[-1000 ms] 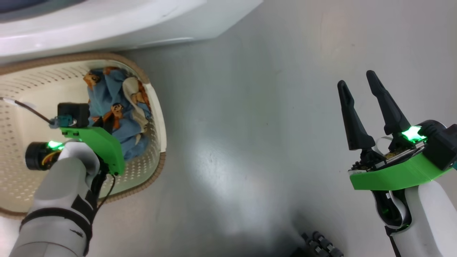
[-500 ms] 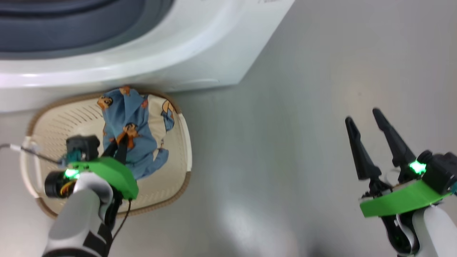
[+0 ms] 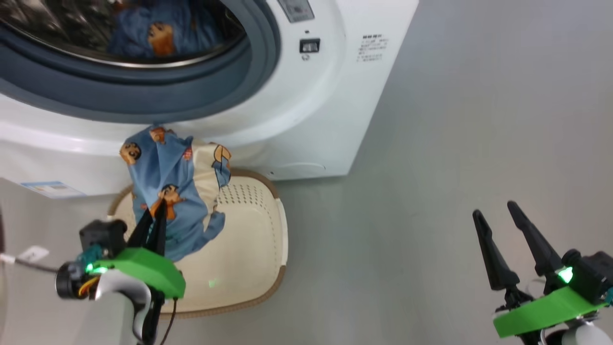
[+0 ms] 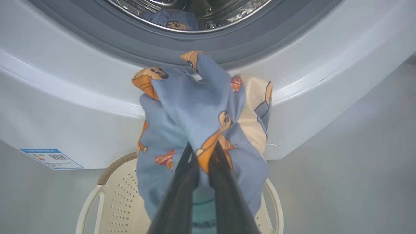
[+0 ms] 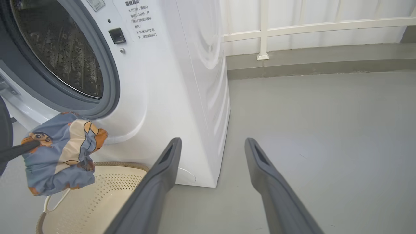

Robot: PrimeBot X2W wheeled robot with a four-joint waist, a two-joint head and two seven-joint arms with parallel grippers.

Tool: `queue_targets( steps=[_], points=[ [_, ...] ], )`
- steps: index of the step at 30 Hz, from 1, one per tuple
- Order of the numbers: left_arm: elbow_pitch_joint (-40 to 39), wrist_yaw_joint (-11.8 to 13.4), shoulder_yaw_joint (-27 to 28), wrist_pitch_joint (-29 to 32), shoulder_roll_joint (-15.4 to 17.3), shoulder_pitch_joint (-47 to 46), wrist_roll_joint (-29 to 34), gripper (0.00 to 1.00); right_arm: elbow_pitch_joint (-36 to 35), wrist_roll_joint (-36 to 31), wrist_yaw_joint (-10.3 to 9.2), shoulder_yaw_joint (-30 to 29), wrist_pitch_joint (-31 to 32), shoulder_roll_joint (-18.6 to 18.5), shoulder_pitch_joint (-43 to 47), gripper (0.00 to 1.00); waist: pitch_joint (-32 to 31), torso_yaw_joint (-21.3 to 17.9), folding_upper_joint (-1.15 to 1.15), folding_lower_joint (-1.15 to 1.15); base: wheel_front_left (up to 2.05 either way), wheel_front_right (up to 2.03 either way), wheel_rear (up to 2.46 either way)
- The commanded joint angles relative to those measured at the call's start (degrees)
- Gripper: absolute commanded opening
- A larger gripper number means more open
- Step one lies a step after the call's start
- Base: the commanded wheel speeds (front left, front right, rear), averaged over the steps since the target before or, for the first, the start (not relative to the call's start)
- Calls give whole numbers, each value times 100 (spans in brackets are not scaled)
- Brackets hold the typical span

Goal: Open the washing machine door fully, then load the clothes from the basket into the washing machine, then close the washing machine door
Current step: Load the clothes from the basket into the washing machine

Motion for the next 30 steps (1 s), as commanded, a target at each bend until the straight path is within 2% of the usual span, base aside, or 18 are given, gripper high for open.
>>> queue_targets(
  steps=[1,11,16,19,24,30],
  points=[
    [-376,-27,268,-52,116,299,83,0,-110,-66,16,52,-27,-86,209,100,-420,201,0,1,0,0,0],
    [-1810,-32,689,-52,17,1513,356,0,-104,-107,16,-75,-27,-26,652,100,-889,164,0,1,0,0,0],
    [-2658,129,739,-52,-8,2103,567,0,-141,-122,16,-163,-27,-21,806,100,-970,166,0,1,0,0,0],
    [-3051,260,724,-52,-14,2426,483,0,-153,-126,16,-187,-27,-23,853,100,-998,149,0,1,0,0,0],
    [-3421,523,492,-52,-16,2814,320,0,-162,-124,16,-216,-27,-8,865,100,-1001,137,0,1,0,0,0],
    [-3515,594,410,-52,-17,2830,236,0,-171,-128,16,-204,-27,-1,858,100,-964,140,0,1,0,0,0]
  ],
)
